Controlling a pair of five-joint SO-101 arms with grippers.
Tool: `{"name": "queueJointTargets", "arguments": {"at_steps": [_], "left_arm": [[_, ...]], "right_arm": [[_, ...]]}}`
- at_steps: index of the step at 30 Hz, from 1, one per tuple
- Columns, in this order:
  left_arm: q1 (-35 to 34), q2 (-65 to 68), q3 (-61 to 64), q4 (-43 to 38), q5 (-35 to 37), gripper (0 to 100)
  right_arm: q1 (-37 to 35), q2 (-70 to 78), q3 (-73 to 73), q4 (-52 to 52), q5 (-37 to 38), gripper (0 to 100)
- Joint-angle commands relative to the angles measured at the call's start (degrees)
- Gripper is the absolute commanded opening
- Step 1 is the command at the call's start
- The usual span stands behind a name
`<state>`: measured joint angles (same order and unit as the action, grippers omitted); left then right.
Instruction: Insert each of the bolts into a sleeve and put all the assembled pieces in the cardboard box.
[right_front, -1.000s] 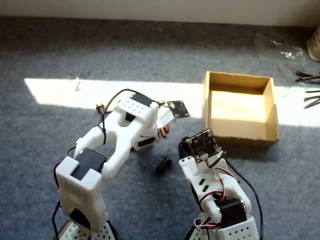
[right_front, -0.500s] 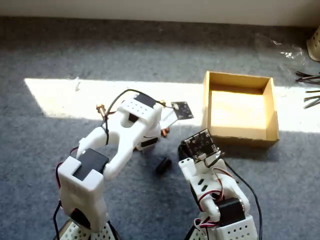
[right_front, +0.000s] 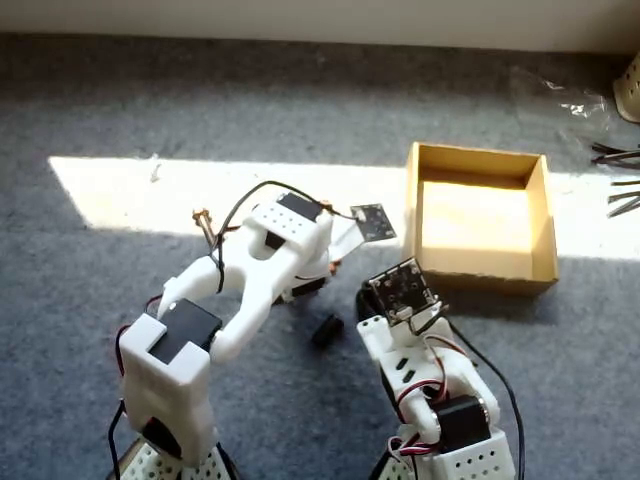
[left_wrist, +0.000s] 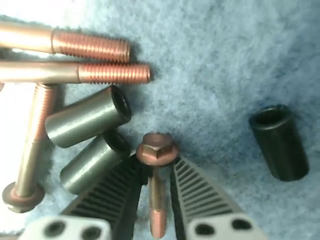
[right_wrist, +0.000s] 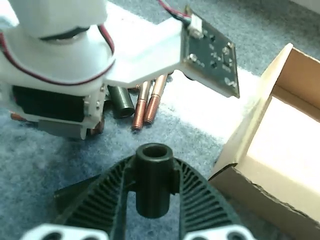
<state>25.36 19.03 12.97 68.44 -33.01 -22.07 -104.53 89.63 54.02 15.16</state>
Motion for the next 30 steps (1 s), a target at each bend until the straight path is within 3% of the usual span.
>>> {"name": "queueJointTargets", "arguments": {"at_steps": [1, 12, 16, 27, 30], "left_arm": [[1.27, -0.31, -2.24, -1.85, 0.44, 2], [0.84, -2.42, -4.7, -1.85, 1.58, 0], [-0.48, -6.81, -5.23, -1.85, 5.89, 0], [-5.85, -22.9, -4.88, 1.76, 6.42, 0], [-7.78, -27.65, -4.88, 1.85, 12.66, 0]], "right_arm": [[0.22, -0.66, -0.66, -1.8, 0.62, 0.5], [-2.59, -0.66, -0.48, -1.8, 0.62, 0.5], [-2.59, -0.66, -0.48, -1.8, 0.62, 0.5], [-2.86, -0.66, -0.48, -2.07, 0.62, 0.5], [-2.86, -0.66, 1.71, -5.32, 0.53, 0.5]]}}
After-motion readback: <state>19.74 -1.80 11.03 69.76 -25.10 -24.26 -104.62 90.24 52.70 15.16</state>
